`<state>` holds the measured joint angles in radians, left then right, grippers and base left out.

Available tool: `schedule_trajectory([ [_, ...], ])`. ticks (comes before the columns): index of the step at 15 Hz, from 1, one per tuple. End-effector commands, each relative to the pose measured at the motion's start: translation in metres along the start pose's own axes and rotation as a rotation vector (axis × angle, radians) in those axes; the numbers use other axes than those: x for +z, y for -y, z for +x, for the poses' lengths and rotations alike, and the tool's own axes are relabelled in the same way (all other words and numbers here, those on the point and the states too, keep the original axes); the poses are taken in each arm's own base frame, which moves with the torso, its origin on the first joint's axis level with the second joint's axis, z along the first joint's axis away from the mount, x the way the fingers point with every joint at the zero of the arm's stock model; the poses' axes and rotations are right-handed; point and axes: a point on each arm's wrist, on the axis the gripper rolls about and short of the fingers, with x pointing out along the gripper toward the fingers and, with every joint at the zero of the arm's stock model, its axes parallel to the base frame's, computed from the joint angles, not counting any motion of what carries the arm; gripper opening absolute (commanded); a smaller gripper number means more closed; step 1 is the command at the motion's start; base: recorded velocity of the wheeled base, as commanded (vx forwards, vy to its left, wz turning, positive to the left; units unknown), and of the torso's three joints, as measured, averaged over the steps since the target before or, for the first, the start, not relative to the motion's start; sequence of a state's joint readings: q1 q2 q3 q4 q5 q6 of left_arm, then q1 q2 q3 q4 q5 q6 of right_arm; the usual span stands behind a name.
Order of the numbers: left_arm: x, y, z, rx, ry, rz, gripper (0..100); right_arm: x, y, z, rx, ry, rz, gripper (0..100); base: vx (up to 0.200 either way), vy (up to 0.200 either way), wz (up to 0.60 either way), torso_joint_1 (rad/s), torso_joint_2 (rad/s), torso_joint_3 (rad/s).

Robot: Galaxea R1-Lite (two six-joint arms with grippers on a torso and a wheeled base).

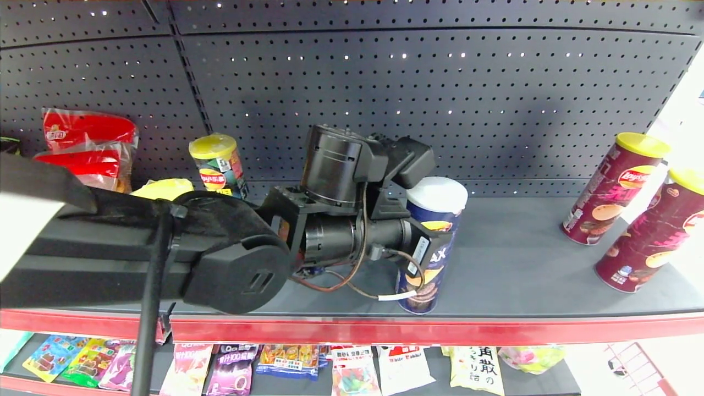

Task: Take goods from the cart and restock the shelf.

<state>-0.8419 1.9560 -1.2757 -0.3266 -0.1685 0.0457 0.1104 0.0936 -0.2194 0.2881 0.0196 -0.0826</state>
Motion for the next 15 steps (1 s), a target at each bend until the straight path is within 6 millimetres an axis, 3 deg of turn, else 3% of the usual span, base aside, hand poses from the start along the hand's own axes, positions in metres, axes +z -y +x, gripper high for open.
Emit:
schedule_trajectory([
  [1,0.000,0.002,0.001,0.000,-0.001,0.000,100,0.000,0.000,0.000,0.001,-0.002,0.000,0,0.000,0.000,0.00,0.000,0.00,0.000],
  [8,0.007,0.002,-0.008,0.024,0.022,0.007,100,-0.001,0.000,0.001,0.002,-0.005,0.000,0,0.000,0.000,0.00,0.000,0.00,0.000],
  [15,-0.002,0.006,-0.051,0.025,0.001,0.033,100,-0.001,0.000,0.001,0.002,-0.005,0.000,0,0.000,0.000,0.00,0.000,0.00,0.000],
])
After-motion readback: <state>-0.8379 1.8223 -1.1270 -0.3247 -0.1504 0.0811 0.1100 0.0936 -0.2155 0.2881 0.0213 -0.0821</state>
